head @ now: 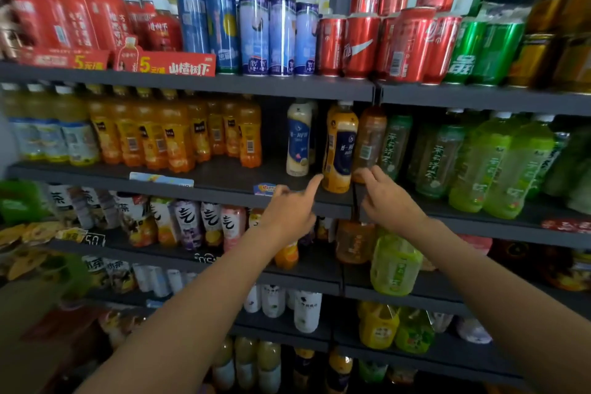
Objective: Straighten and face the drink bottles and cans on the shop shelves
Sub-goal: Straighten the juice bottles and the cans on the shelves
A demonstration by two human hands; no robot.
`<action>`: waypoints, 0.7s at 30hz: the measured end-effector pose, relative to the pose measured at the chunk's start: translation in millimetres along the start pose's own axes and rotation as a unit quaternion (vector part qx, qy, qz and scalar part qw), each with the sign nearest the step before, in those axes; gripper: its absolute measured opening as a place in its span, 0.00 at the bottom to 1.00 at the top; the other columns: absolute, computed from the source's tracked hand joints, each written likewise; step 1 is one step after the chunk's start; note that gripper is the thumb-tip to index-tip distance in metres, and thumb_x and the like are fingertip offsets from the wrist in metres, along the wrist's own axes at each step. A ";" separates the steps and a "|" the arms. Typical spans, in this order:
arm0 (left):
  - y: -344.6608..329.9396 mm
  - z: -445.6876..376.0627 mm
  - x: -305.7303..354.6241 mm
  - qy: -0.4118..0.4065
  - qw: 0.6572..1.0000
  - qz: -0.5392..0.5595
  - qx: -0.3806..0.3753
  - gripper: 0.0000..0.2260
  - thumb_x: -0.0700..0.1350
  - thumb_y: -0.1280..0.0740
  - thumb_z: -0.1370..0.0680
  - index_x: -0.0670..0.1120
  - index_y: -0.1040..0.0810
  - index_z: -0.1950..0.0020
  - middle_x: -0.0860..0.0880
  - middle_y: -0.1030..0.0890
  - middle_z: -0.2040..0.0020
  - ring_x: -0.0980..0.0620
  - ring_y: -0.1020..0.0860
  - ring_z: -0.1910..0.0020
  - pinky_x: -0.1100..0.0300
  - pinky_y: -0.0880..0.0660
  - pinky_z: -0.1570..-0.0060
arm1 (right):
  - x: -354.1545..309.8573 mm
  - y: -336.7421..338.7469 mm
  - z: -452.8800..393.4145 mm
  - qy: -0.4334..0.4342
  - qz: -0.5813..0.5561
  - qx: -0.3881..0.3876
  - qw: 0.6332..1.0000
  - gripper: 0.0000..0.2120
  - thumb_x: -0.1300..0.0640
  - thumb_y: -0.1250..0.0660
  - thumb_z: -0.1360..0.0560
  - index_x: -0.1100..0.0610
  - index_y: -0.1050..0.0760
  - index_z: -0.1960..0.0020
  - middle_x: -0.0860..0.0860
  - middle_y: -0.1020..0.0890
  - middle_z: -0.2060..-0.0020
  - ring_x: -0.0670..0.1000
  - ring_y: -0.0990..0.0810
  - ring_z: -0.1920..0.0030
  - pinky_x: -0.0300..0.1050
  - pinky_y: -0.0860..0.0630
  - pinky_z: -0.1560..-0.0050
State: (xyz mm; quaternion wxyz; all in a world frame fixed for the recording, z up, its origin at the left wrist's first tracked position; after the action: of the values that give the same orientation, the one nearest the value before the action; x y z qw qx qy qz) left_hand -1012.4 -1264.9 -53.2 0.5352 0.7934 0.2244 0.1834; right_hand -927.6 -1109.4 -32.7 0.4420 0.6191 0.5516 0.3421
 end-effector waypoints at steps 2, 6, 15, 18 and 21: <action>18.8 -11.9 2.8 -0.011 0.999 -0.001 0.033 0.31 0.43 0.43 0.21 0.47 0.57 0.23 0.48 0.22 0.45 0.47 0.23 0.51 0.55 0.40 0.37 | -1.2 16.8 -10.6 0.000 -0.021 0.007 1.000 0.24 0.63 0.42 0.22 0.58 0.43 0.28 0.58 0.31 0.36 0.59 0.23 0.51 0.47 0.31 0.63; 45.2 -22.5 13.5 -0.046 0.995 0.008 0.088 0.30 0.43 0.42 0.22 0.46 0.53 0.23 0.48 0.24 0.42 0.48 0.25 0.47 0.55 0.40 0.39 | -14.5 38.9 -20.3 0.014 -0.035 0.053 0.998 0.22 0.62 0.41 0.23 0.58 0.41 0.30 0.59 0.25 0.41 0.59 0.23 0.48 0.48 0.27 0.58; 59.9 -14.8 36.6 -0.079 0.990 -0.009 0.115 0.30 0.44 0.42 0.22 0.45 0.53 0.23 0.48 0.31 0.34 0.48 0.32 0.36 0.54 0.40 0.37 | -21.6 75.5 1.4 0.034 0.033 0.131 0.990 0.10 0.64 0.40 0.25 0.62 0.25 0.45 0.57 0.25 0.47 0.57 0.32 0.44 0.43 0.36 0.43; 65.8 -12.9 45.7 -0.090 0.987 -0.021 0.128 0.30 0.45 0.42 0.22 0.44 0.52 0.23 0.48 0.31 0.34 0.48 0.33 0.36 0.55 0.40 0.38 | -14.3 85.7 8.5 0.010 0.034 0.135 0.990 0.10 0.63 0.39 0.25 0.63 0.25 0.46 0.58 0.25 0.47 0.57 0.32 0.45 0.48 0.32 0.42; 72.1 -11.3 52.2 -0.102 0.984 -0.012 0.145 0.29 0.44 0.42 0.22 0.44 0.51 0.24 0.47 0.31 0.34 0.48 0.32 0.37 0.55 0.40 0.38 | -10.6 97.0 11.0 -0.007 0.026 0.141 0.990 0.10 0.62 0.39 0.25 0.63 0.25 0.45 0.57 0.26 0.44 0.56 0.32 0.44 0.46 0.33 0.44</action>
State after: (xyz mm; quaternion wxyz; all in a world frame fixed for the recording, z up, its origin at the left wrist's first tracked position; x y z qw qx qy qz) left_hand -963.4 -1250.9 20.6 0.4372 0.8742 0.2024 0.0604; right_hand -882.4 -1121.8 53.6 0.3451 0.6921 0.5748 0.2674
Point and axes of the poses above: each hand's wrist, its own z-axis away from the middle knuckle, its own y-axis out of the back of the hand, x = y × z, the point moved 3 cm from there along -z, towards the middle knuckle
